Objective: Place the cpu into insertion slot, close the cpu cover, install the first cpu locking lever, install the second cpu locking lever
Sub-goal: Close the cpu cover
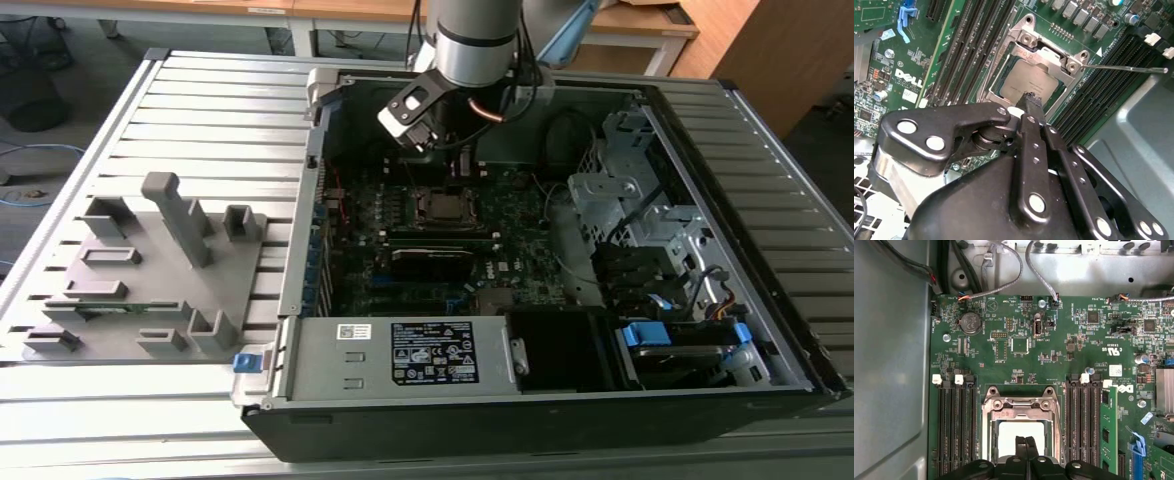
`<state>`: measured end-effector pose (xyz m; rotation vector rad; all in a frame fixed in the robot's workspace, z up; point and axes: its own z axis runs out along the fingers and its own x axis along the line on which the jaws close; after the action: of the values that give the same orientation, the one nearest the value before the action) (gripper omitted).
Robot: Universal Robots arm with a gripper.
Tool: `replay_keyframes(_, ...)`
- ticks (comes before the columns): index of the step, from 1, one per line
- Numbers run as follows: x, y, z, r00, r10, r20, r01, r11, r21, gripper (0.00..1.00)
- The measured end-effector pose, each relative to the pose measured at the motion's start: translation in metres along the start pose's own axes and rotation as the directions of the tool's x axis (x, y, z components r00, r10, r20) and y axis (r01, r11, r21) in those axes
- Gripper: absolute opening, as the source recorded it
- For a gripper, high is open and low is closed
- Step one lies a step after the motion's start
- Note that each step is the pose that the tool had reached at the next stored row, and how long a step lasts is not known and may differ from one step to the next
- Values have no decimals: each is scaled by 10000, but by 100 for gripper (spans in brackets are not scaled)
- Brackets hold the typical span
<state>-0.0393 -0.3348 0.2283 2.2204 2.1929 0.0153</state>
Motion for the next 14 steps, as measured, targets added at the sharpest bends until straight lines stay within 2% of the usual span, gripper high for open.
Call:
replay_keyframes(6, 0, -7, 4, 10000, -61, -2, 61, 10000, -1, 10)
replay_keyframes(14, 0, -22, 4, 9983, -579, -13, 579, 9983, -12, 10)
